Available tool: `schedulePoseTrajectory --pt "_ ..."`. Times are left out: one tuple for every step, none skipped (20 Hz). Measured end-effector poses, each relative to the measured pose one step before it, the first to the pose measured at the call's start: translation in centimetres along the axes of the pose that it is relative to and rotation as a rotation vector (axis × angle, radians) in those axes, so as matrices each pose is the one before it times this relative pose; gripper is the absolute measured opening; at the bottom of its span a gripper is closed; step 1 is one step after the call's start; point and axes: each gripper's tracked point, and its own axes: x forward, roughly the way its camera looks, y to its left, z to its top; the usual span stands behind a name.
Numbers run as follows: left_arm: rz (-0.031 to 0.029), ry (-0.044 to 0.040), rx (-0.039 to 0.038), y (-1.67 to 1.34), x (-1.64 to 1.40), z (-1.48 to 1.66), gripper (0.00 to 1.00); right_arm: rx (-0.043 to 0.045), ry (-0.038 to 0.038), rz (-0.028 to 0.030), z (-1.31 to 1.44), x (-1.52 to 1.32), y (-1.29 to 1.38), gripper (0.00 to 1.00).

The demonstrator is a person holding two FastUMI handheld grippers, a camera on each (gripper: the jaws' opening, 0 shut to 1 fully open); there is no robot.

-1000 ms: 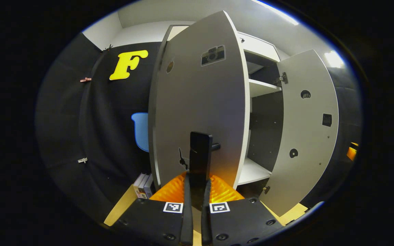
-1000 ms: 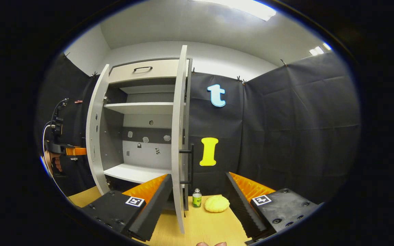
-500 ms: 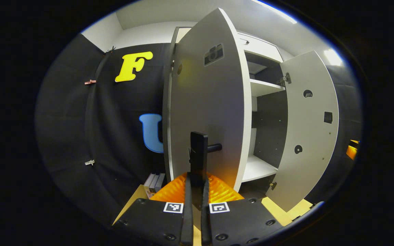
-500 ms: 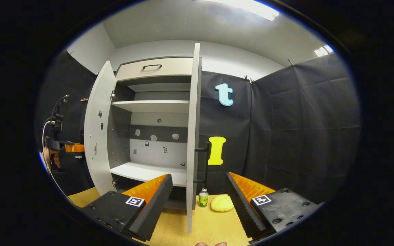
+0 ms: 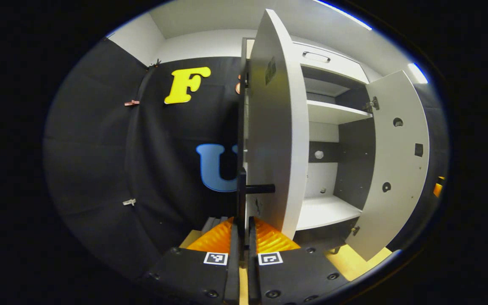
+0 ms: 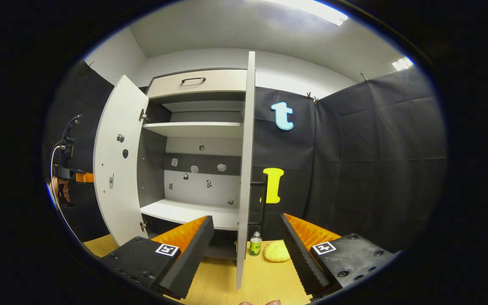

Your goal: Open the right door of the double-door shoe cabinet with the right hand, and open the left door with the left hand.

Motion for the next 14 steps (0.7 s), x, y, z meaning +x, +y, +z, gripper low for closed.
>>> schedulePoseTrajectory --pt "0.00962 0.00014 -0.00814 1.625 -0.273 -0.13 0.06 -0.001 -0.00099 0.0071 0.071 -0.038 0.051 0.98" --pt "-0.03924 0.00394 -0.04788 0.047 -0.026 -0.007 0.05 -0.00426 -0.00235 0.00596 0.029 -0.015 0.038 0.98" --pt "-0.05297 0.00248 -0.04679 -0.649 -0.381 0.084 0.07 -0.0061 -0.00262 0.00332 0.043 -0.024 -0.065 0.98" --pt "-0.02092 0.0037 -0.01867 -0.055 -0.161 -0.167 0.11 -0.00674 -0.00369 0.00319 0.105 -0.074 0.047 0.98" --pt "-0.00524 0.00021 0.00768 0.397 0.138 -0.084 0.11 -0.00343 -0.00423 0.00034 0.135 -0.127 0.001 0.98" --pt "0.01182 -0.00349 0.02852 0.312 0.019 -0.003 0.11 -0.00061 -0.00395 0.00174 0.122 -0.146 0.138 0.98" --pt "0.01598 0.00092 0.03416 0.179 0.082 -0.081 0.11 0.00058 0.00033 -0.00095 -0.004 -0.021 -0.015 0.98" --pt "0.00766 0.0029 0.0256 -0.122 0.038 -0.164 0.11 0.00073 0.00583 0.0001 -0.138 0.039 -0.029 0.98" --pt "0.00798 0.00327 0.01551 -0.133 0.098 -0.097 0.11 0.00329 0.00549 -0.00189 -0.113 0.035 -0.111 0.98" --pt "0.00816 0.00515 0.0079 0.023 0.246 -0.231 0.1 0.00394 0.00621 -0.00409 -0.127 0.039 -0.068 0.98" --pt "0.01148 0.00519 0.00425 0.19 0.138 -0.196 0.1 0.00517 0.00363 -0.00737 -0.047 0.043 -0.141 0.98" --pt "0.00492 0.003 0.00046 0.063 0.07 -0.113 0.11 0.00582 0.00296 -0.00813 -0.108 0.129 -0.012 0.98" --pt "-0.00283 -0.00933 -0.00573 -0.122 -0.066 0.169 0.12 0.00559 0.0026 -0.01057 -0.115 0.039 -0.142 0.98" --pt "0.0001 0.00461 -0.00532 -0.001 0.068 -0.074 0.12 0.0066 0.00186 -0.01122 -0.089 0.157 -0.115 0.98"
